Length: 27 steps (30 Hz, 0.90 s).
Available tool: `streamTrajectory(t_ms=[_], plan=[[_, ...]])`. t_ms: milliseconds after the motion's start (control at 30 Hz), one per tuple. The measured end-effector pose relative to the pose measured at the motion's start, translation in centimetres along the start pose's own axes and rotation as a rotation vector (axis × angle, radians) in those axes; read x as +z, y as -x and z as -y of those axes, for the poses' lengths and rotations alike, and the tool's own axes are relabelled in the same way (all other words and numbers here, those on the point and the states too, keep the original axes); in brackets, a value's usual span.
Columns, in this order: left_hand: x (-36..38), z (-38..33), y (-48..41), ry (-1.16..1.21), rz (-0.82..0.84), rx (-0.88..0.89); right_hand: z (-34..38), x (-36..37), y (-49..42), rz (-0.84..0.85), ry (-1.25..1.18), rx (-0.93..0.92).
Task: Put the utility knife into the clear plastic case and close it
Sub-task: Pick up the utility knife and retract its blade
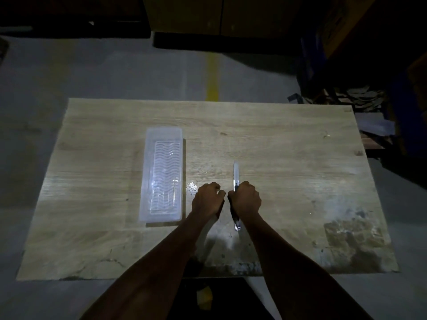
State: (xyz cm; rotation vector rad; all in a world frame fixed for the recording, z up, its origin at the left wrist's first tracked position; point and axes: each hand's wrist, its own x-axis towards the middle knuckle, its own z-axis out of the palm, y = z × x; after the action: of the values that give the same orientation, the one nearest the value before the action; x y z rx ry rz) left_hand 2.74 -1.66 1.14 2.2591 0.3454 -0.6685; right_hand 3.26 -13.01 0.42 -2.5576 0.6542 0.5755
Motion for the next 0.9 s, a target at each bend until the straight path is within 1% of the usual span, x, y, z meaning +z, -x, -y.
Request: streamTrajectory(t_ms=[167, 233, 300, 367, 500, 633, 733, 800, 867, 900], plan=[[-0.1, -1.2, -0.1, 0.166, 0.078, -0.029, -0.1, -0.2, -0.4, -0.011, -0.048, 0.010], [0.0, -1.5, -0.1, 0.286, 0.098, -0.092, 0.1, -0.5, -0.4, -0.023, -0.056, -0.001], [-0.1, -2.1, 0.1, 0.461, 0.108, -0.167, 0.4, -0.9, -0.2, -0.040, -0.056, -0.031], [-0.4, -2.8, 0.4, 0.605, 0.110, -0.215, 0.7, -1.5, 0.2, -0.056, -0.040, -0.082], [-1.2, -3.0, 1.9, 0.747, 0.081, -0.213, 1.1, -3.3, 2.5, -0.117, 0.008, -0.202], [-2.4, -2.3, 4.6, 0.834, 0.074, -0.206, 1.5, -5.2, 6.6, -0.161, 0.009, -0.332], [-3.9, -2.3, 6.7, 0.903, 0.079, -0.189, 1.9, -6.2, 9.2, -0.161, -0.011, -0.385], [-5.1, -2.5, 8.1, 0.952, 0.085, -0.151, 2.0, -6.8, 10.5, -0.140, -0.089, -0.402], [-6.3, -2.7, 9.3, 0.971, 0.077, -0.127, 2.1, -7.5, 11.4, -0.069, -0.304, -0.389], [-6.8, -2.8, 9.7, 0.975, 0.071, -0.111, 2.3, -7.9, 11.6, -0.010, -0.433, -0.354]])
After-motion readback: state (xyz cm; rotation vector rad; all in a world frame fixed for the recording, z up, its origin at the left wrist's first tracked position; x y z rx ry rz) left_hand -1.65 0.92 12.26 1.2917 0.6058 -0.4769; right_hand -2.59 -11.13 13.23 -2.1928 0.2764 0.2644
